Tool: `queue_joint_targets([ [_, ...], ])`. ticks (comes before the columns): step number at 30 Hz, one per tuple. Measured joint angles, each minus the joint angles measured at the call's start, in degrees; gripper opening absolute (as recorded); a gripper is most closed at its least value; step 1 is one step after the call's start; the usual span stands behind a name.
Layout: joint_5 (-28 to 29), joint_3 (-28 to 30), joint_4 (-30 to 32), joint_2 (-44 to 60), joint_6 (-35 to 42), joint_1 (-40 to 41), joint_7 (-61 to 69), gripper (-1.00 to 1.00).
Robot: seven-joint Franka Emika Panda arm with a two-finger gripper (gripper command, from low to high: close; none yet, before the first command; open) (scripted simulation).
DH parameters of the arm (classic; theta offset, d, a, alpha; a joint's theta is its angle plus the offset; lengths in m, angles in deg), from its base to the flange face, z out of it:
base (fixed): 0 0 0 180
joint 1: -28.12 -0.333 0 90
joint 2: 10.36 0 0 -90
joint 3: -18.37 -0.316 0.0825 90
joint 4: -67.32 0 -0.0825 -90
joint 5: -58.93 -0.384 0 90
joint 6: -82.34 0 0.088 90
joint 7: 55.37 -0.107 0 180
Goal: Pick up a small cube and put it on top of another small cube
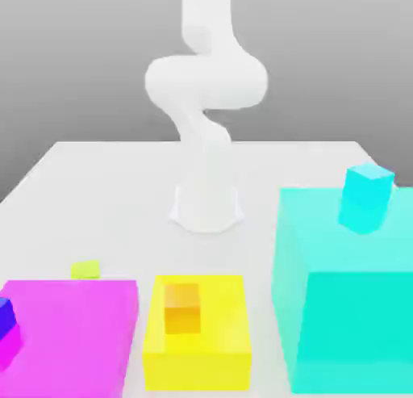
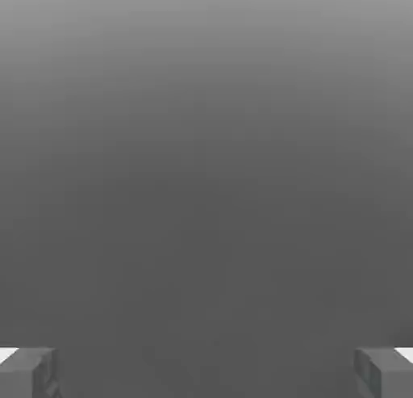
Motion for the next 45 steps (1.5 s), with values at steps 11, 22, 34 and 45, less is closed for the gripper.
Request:
queue_joint_targets([
  [11, -1.61, 17.93, 12.86, 17.79, -12.46, -1.84, 22.44, 0.0],
  [22, -1.72, 30.62, 25.54, 34.89, -24.75, 0.05, 43.32, 0.0],
  [34, -6.53, 31.19, 28.7, 45.35, -32.53, 4.65, 56.11, 0.0],
  [45, -26.65, 15.37, 26.43, 53.86, -37.89, 15.6, 70.93, 0.0],
])
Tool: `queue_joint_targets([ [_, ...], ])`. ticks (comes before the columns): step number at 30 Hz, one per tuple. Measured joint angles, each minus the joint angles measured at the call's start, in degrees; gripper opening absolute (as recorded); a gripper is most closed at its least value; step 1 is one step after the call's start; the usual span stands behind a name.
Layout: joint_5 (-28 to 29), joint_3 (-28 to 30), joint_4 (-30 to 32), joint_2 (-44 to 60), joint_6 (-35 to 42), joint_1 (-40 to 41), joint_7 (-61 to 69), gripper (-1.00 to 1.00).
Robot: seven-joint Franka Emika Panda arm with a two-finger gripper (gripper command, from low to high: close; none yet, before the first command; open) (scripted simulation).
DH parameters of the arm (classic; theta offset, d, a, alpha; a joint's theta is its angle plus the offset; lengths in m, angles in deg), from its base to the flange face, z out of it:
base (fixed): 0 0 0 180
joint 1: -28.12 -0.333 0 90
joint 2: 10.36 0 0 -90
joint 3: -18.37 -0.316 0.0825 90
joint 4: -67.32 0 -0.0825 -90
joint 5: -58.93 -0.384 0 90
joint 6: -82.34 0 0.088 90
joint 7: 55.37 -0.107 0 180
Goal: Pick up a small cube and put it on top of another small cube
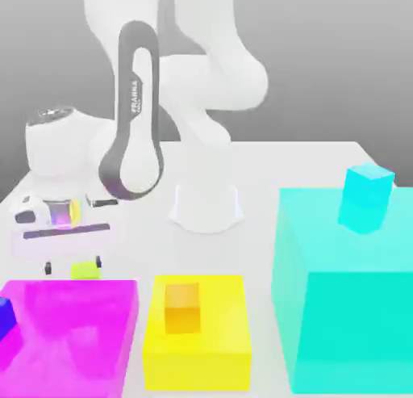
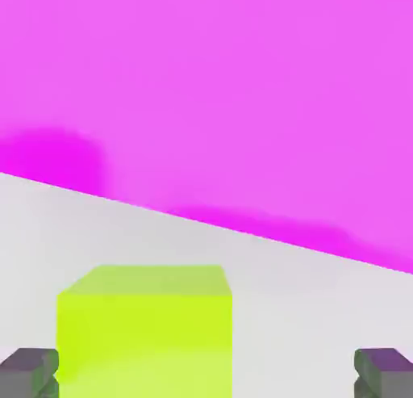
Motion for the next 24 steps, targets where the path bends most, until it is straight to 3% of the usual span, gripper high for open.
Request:
queue_joint_targets([
  [5, -7.5, -10.22, -0.56, 4.03, -3.19, 8.13, 5.34, 0.0],
  [6, -8.31, -11.49, -0.6, 4.51, -3.59, 9.16, 5.92, -1.0],
  [14, -7.17, -10.03, -0.54, 3.86, -2.96, 8.04, 5.15, -1.0],
  [24, 10.7, 6.09, 0.97, -4.06, 2.54, -3.36, -7.78, -1.0],
])
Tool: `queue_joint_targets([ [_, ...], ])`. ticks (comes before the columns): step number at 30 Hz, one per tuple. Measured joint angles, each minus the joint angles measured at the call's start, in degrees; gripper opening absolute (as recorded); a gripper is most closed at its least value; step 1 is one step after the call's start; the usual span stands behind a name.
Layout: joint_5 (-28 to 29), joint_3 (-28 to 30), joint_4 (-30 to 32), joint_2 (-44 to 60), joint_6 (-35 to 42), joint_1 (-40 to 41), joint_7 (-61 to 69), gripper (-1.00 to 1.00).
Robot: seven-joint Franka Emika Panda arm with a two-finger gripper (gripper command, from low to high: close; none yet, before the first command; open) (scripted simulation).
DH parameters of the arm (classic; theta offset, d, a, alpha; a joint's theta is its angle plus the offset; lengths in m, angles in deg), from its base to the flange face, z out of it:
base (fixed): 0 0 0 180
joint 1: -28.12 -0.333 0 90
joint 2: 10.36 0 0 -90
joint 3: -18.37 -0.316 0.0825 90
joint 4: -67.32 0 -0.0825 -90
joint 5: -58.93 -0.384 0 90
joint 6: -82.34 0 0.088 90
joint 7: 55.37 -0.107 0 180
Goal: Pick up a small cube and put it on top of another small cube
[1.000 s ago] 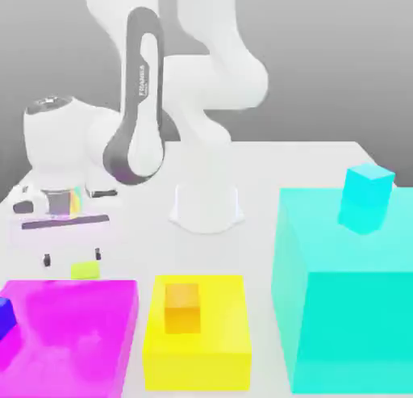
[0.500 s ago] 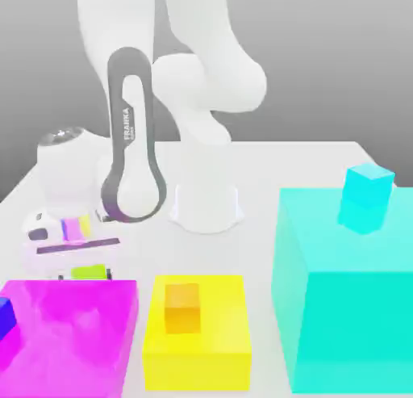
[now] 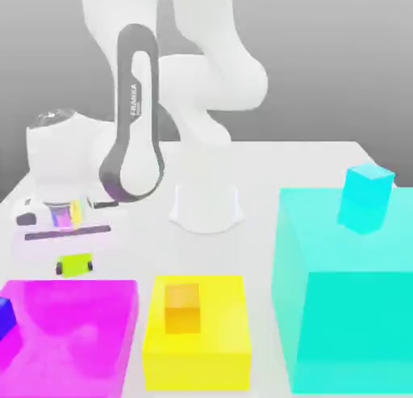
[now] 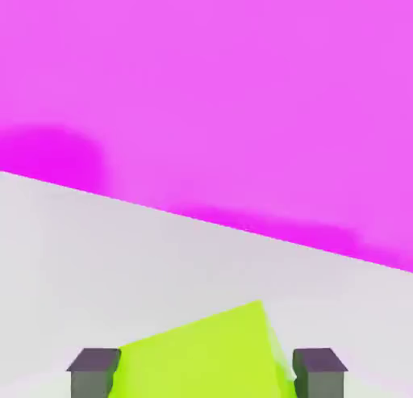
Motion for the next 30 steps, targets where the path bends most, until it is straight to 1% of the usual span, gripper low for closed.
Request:
queue_joint_targets([
  [4, 7.49, 3.71, 0.84, -3.11, 1.91, -1.86, -5.52, -1.0],
  [7, 12.16, 5.03, 1.54, -5.25, 3.24, -1.93, -9.03, -1.0],
  [13, 18.29, 5.47, 2.81, -8.59, 5.64, -1.08, -14.45, -1.0],
  [16, 20.09, 5.42, -1.93, -8.14, 9.73, -1.02, -22.74, -1.0],
  [20, 19.7, 4.83, -10.05, -6.54, 16.12, -1.2, -34.02, -1.0],
  [24, 17.29, 4.29, -18.34, -4.41, 22.57, -2.66, -44.11, -1.0],
  [30, 11.6, 3.69, -30.77, -0.52, 32.23, -4.11, -57.77, -1.0],
])
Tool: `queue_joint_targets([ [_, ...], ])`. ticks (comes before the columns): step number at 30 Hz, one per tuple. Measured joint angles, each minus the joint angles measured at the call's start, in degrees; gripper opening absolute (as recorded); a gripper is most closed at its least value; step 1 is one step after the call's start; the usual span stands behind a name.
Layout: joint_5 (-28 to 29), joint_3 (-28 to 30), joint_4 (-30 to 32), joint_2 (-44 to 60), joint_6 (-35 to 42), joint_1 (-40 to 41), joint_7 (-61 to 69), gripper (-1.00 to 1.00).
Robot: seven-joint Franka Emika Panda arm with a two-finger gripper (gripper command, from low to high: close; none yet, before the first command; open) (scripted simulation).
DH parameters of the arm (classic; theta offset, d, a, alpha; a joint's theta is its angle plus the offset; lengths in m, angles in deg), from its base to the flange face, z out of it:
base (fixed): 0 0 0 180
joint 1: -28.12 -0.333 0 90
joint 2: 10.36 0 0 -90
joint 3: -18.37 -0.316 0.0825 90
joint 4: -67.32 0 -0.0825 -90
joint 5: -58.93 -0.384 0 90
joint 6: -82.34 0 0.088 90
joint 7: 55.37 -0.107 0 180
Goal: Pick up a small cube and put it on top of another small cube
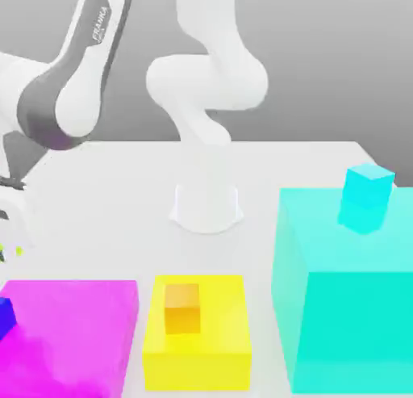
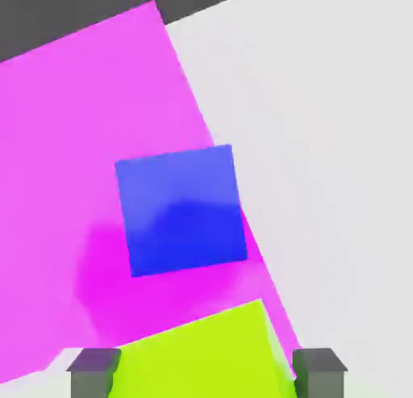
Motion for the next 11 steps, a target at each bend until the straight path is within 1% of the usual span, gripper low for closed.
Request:
queue_joint_targets([
  [2, -2.73, -0.86, -1.83, 2.75, -0.4, 0.42, -1.18, -1.0],
  [4, -6.0, -2.2, -1.75, 6.63, -3.79, 1.38, 0.31, -1.0],
  [5, -7.16, -2.71, -1.61, 8.05, -5.15, 1.76, 0.99, 1.0],
  [11, -7.63, -2.97, -1.54, 8.76, -5.85, 1.96, 1.25, 1.0],
])
